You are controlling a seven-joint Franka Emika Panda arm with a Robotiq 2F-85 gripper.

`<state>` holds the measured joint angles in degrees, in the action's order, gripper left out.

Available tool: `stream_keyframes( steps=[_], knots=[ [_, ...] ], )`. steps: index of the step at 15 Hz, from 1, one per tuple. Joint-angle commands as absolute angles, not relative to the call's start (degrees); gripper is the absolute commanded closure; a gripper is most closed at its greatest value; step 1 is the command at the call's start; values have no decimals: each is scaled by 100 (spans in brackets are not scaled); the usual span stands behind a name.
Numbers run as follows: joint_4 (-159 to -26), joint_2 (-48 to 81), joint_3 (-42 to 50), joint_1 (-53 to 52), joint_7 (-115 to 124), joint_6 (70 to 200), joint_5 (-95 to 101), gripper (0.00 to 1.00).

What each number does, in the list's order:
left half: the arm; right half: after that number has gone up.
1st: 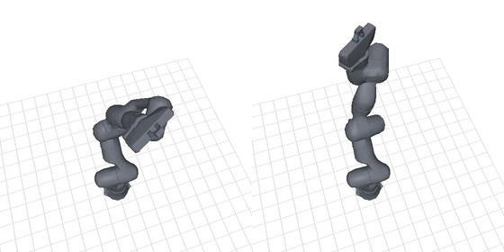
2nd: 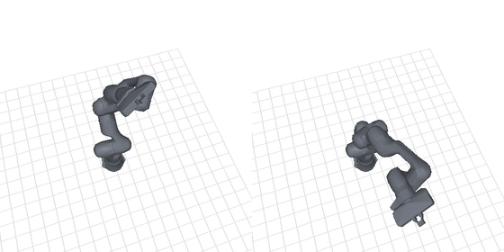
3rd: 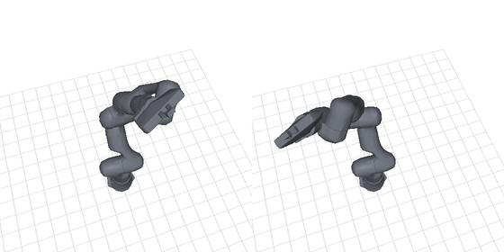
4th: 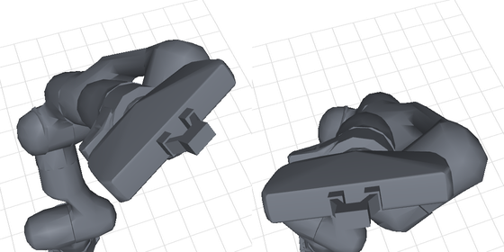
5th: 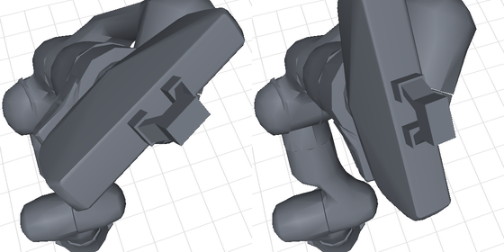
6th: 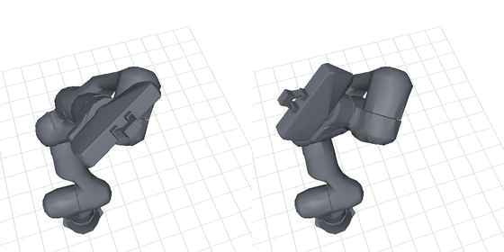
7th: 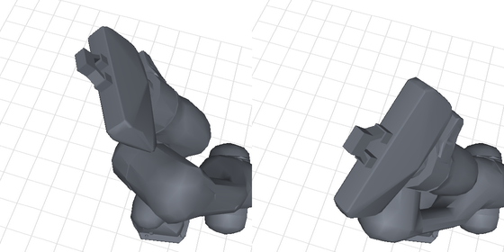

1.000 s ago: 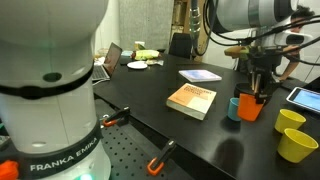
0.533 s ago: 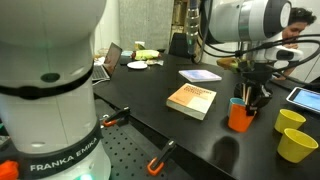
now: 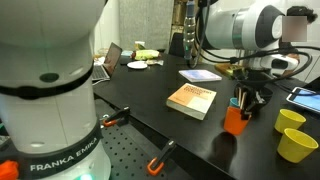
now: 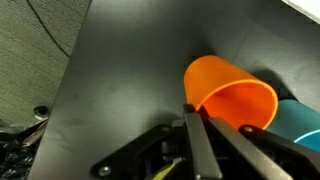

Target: Unstack the cups.

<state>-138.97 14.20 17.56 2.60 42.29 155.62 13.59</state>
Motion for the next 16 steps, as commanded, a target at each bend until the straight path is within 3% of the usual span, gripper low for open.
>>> stream_keyframes(
  steps=[1, 9, 16],
  knots=[
    [-13857, 1472, 1647, 331, 3932, 15748, 1039, 64],
    [-13680, 1176, 1671, 289, 3665, 15362, 924, 2],
    [-13019, 908, 1650, 300, 3703, 14378, 1475, 0]
  ],
)
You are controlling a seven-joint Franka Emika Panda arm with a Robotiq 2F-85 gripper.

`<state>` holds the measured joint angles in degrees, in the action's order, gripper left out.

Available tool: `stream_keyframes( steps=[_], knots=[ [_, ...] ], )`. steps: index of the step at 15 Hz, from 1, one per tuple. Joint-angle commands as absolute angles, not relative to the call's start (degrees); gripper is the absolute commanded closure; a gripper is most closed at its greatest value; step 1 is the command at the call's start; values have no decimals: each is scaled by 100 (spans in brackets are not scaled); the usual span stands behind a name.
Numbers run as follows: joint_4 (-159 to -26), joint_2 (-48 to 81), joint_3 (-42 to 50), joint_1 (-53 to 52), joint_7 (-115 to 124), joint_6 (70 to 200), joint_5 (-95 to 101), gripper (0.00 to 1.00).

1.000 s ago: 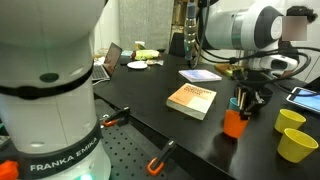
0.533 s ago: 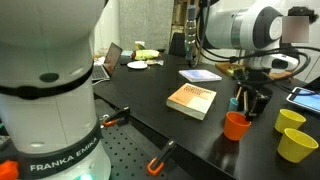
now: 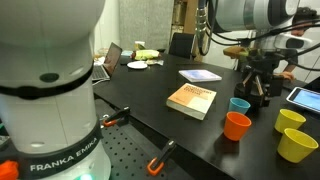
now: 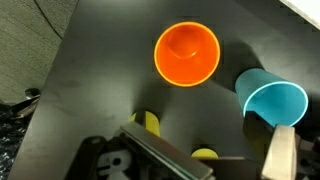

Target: Unstack the cups.

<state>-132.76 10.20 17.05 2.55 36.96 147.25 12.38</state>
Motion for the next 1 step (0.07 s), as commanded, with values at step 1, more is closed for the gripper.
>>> stream_keyframes(
  steps=[1],
  knots=[
    [-12925, 951, 1651, 298, 3778, 14333, 1592, 0]
  ],
)
